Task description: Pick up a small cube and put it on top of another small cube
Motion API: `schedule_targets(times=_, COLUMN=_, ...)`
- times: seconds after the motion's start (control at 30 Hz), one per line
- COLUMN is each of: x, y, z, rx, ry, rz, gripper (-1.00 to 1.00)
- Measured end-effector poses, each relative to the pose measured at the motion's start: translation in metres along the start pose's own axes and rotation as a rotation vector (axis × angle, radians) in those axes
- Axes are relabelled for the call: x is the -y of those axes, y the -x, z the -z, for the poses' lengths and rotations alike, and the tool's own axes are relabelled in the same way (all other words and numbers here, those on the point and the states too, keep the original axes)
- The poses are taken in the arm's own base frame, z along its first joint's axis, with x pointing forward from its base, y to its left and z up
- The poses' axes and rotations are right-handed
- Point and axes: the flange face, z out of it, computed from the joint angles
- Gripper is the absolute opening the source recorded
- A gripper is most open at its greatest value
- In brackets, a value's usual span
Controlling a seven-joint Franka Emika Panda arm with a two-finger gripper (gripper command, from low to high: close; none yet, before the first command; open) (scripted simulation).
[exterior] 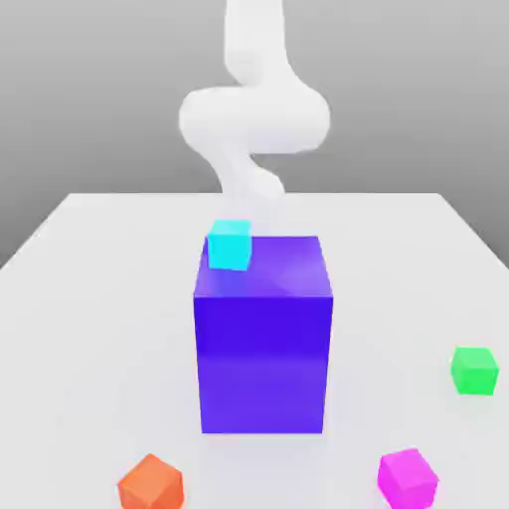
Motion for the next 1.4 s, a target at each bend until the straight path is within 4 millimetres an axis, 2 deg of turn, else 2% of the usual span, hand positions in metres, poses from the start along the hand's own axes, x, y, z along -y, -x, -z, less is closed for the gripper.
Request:
schedule_targets(times=0.17, x=0.009, y=0.011, z=-0.075, rx=0.151, ry=-0.017, rz=0.205, gripper=0.00)
schedule_targets(times=0.33, x=0.015, y=0.035, z=-0.147, rx=0.283, ry=-0.037, rz=0.404, gripper=0.00)
schedule_targets(times=0.5, x=0.019, y=0.071, z=-0.215, rx=0.402, ry=-0.057, rz=0.606, gripper=0.00)
schedule_targets(times=0.7, x=0.015, y=0.124, z=-0.289, rx=0.529, ry=-0.080, rz=0.852, gripper=0.00)
schedule_targets(times=0.93, x=0.001, y=0.197, z=-0.359, rx=0.662, ry=-0.104, rz=1.157, gripper=0.00)
schedule_targets(times=1.1, x=-0.021, y=0.242, z=-0.400, rx=0.743, ry=-0.107, rz=1.372, gripper=0.00)
schedule_targets(times=1.3, x=-0.051, y=0.291, z=-0.438, rx=0.831, ry=-0.105, rz=1.641, gripper=0.00)
schedule_targets(times=1.4, x=-0.068, y=0.311, z=-0.466, rx=0.840, ry=-0.104, rz=1.677, gripper=0.00)
